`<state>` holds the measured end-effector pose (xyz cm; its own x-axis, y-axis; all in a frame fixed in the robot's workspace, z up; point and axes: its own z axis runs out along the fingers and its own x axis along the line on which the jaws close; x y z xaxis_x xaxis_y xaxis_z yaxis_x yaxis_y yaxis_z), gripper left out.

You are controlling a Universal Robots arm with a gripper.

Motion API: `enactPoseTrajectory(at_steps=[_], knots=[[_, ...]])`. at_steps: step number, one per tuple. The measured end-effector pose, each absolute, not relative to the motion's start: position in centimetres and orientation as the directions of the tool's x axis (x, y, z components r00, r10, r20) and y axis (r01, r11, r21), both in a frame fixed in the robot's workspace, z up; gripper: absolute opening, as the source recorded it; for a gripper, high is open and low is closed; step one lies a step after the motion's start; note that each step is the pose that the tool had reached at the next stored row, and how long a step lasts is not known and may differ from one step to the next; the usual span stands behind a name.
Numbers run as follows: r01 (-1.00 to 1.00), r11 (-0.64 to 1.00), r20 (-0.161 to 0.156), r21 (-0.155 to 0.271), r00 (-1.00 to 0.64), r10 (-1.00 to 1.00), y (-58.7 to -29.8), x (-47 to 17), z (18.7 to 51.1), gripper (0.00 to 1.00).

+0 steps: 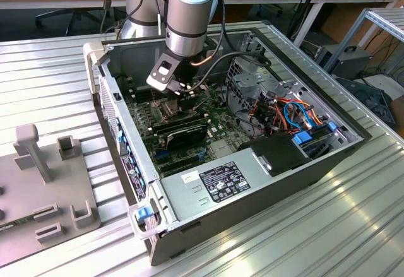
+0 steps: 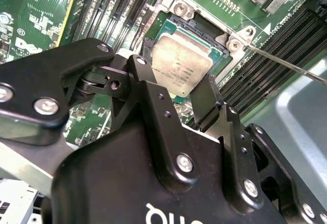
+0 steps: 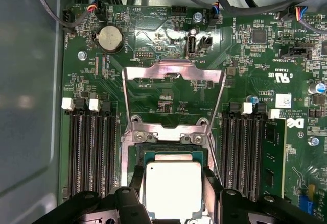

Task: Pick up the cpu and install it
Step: 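Place the cpu into insertion slot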

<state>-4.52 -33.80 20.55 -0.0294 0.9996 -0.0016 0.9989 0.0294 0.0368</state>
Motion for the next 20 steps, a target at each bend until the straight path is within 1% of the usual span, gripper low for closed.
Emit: enactPoseTrajectory(at_steps=[20], knots=[[0.999, 0.030, -0.002, 0.037, -0.030, 1.000, -33.53, -4.40, 20.17, 0.55]])
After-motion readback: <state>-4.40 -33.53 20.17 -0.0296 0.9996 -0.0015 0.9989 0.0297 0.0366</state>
